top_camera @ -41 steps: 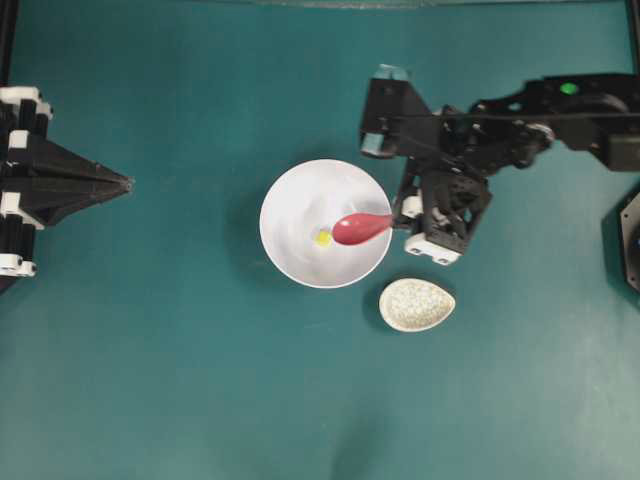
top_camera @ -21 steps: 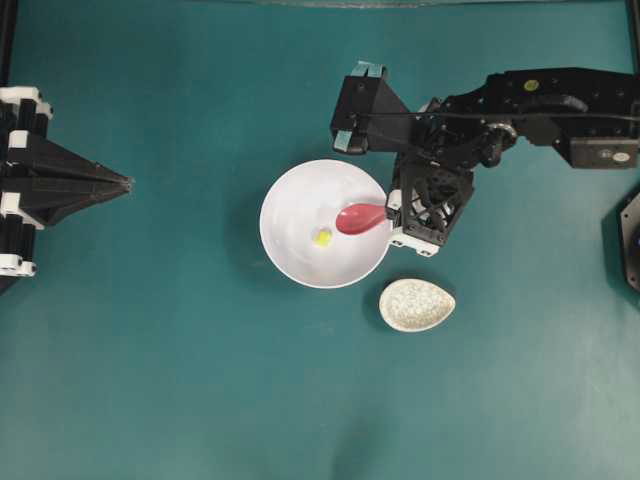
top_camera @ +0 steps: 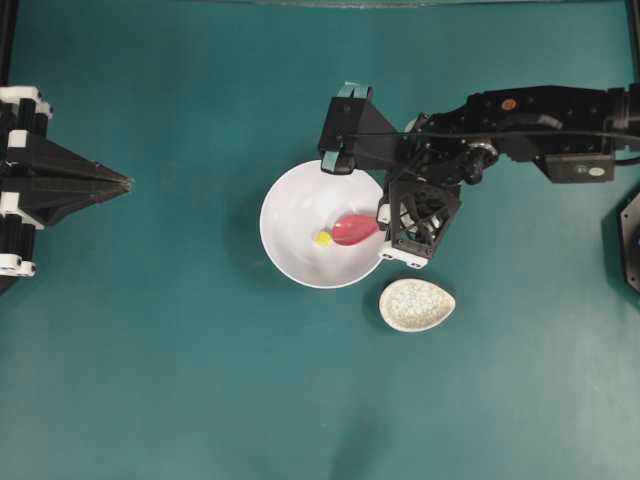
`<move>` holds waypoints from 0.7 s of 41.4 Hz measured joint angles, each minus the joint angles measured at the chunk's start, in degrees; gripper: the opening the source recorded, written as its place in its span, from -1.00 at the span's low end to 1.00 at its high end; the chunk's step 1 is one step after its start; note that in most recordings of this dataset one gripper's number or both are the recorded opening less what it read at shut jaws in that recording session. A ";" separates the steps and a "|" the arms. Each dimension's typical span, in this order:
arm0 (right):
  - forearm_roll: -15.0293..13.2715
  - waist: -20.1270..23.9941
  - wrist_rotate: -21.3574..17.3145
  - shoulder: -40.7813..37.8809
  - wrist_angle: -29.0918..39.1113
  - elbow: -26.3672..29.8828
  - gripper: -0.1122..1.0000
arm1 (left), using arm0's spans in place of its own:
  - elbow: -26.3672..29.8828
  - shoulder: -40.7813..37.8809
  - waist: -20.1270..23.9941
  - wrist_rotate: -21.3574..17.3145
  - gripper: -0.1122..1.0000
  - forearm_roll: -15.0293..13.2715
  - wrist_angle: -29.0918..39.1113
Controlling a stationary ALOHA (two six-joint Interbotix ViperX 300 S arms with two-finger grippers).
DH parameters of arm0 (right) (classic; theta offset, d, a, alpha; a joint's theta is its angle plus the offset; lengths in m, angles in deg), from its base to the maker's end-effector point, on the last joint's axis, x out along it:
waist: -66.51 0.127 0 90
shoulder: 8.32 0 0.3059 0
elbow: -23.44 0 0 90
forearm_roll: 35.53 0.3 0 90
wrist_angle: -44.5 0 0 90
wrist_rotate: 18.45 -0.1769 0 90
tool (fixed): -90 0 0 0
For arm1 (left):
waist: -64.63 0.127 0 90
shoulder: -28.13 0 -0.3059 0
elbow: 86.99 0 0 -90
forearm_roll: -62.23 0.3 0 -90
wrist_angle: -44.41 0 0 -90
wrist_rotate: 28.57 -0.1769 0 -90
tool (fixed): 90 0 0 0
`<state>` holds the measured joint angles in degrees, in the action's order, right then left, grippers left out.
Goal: Scoop the yellow hexagonal prism block from the bowl with a spoon using the right arm.
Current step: 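Lower the spoon bowl into the white bowl beside the yellow block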
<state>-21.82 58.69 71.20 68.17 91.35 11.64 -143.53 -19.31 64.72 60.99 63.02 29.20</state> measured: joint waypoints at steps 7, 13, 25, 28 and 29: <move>-0.09 0.26 0.00 -0.88 -1.05 0.00 -0.40 | 0.00 -0.09 0.00 0.00 -0.79 0.00 0.00; -0.09 0.35 0.00 -1.32 -2.46 0.09 -0.40 | 0.00 0.00 0.00 0.00 -0.79 0.00 0.00; 0.00 0.53 0.18 -3.60 -5.45 1.76 -0.40 | 0.00 -0.09 0.00 0.00 -0.79 0.00 0.09; 0.00 0.62 0.35 -4.04 -6.50 2.11 -0.40 | 0.00 0.00 0.00 0.00 -0.79 0.00 0.00; -0.09 0.62 0.44 -4.13 -6.86 2.20 -0.40 | 0.00 0.00 0.00 0.00 -0.79 0.00 0.09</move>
<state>-21.91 59.30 71.64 64.04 84.49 13.84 -143.53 -19.31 64.72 60.99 63.02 29.29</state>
